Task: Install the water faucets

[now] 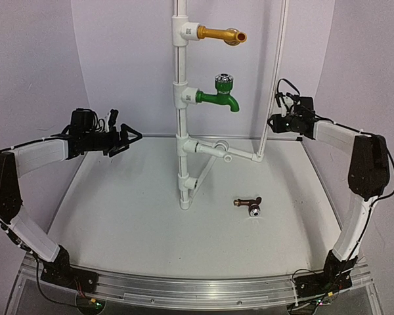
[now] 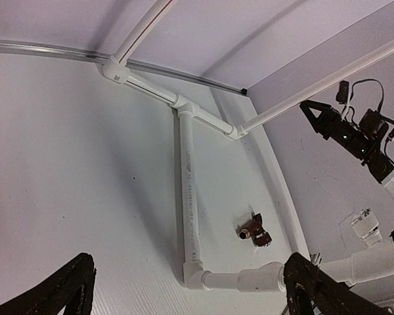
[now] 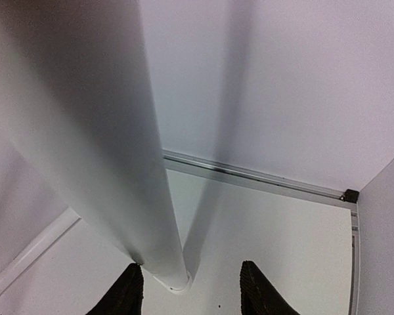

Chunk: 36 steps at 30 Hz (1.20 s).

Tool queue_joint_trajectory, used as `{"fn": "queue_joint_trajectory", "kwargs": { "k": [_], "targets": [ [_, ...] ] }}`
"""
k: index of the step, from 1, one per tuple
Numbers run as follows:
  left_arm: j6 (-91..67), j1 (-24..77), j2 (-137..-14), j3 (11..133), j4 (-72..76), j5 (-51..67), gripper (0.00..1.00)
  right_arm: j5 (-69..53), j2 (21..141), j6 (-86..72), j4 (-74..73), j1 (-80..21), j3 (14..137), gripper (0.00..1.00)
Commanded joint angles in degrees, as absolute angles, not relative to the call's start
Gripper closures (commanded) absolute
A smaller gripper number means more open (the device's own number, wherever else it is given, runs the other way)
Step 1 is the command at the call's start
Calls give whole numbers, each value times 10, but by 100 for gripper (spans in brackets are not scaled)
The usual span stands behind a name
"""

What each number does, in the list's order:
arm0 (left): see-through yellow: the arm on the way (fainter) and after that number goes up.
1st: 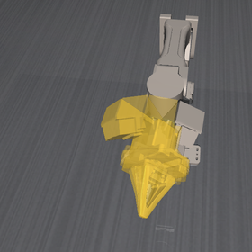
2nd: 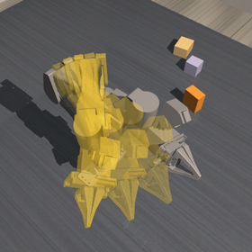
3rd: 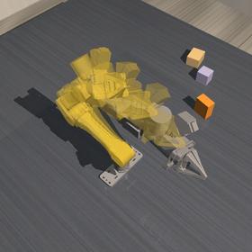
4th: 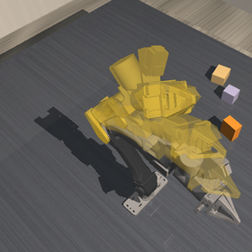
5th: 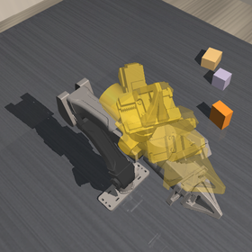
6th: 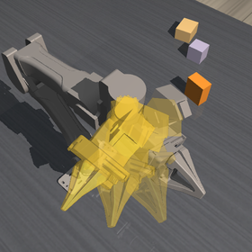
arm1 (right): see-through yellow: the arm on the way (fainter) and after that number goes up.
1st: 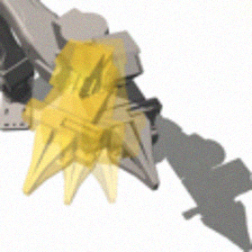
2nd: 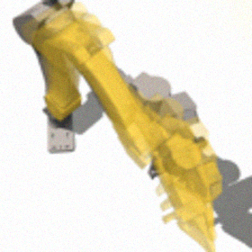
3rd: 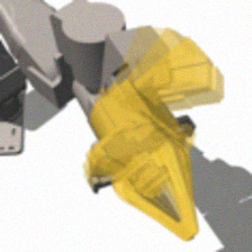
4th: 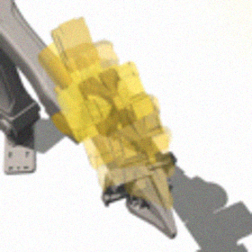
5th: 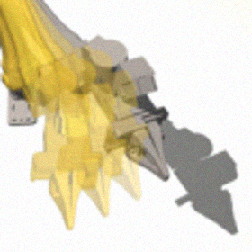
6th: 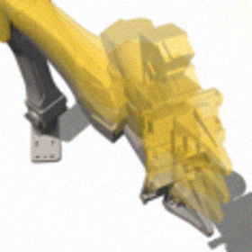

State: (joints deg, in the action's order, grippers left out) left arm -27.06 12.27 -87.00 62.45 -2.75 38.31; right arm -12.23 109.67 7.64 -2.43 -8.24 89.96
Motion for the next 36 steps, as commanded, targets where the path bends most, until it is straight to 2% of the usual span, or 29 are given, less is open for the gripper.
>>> {"fn": "queue_joint_trajectory", "kwargs": {
  "k": [1, 4, 10, 13, 18, 23, 28, 36],
  "targets": [
    [-277, 123, -862, 623, -3, 393, 0, -128, 1143, 68, 19, -80, 962, 54],
    [-281, 123, -853, 618, -3, 379, 0, -133, 1139, 68, 15, -79, 971, 44],
    [-295, 123, -818, 589, -2, 349, 0, -190, 1039, 126, -77, -59, 914, 10],
    [-300, 123, -801, 577, 13, 339, 0, -225, 963, 181, -138, -50, 846, 2],
    [-308, 123, -773, 565, 10, 349, 0, -307, 870, 315, -288, -52, 748, 2],
    [-316, 123, -743, 545, 13, 367, 0, -329, 854, 453, -412, -93, 654, 2],
    [-318, 123, -729, 536, 8, 396, 0, -313, 860, 516, -421, -148, 610, 2],
    [-315, 123, -703, 529, -23, 404, 0, -274, 941, 516, -352, -222, 630, 2]
  ]
}}
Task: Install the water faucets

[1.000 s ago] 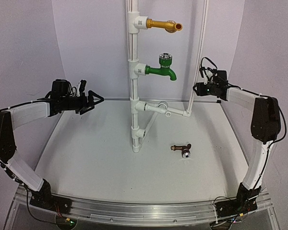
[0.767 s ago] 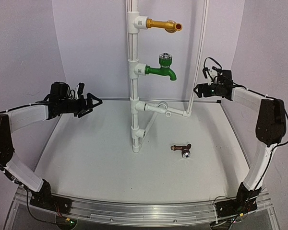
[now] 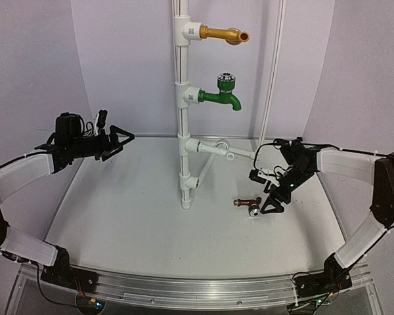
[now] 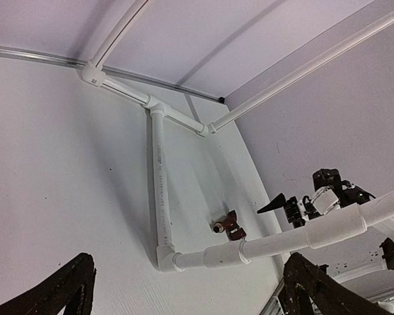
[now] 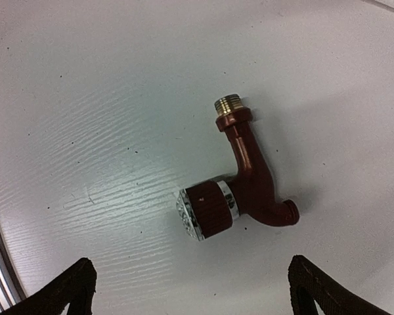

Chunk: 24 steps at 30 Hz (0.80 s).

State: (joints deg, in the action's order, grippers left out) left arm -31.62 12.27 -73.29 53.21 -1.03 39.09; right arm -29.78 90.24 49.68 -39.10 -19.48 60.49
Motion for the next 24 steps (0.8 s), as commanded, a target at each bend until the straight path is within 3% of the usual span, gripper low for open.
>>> {"fn": "queue_joint_trajectory", "kwargs": {
  "k": [1, 12, 24],
  "targets": [
    [-314, 123, -699, 529, -27, 404, 0, -265, 952, 520, -345, -229, 633, 2],
    [-322, 123, -679, 515, -33, 407, 0, -191, 1035, 589, -305, -254, 678, 2],
    [-325, 123, -673, 515, -42, 407, 0, -189, 1084, 636, -324, -267, 669, 2]
  ]
}}
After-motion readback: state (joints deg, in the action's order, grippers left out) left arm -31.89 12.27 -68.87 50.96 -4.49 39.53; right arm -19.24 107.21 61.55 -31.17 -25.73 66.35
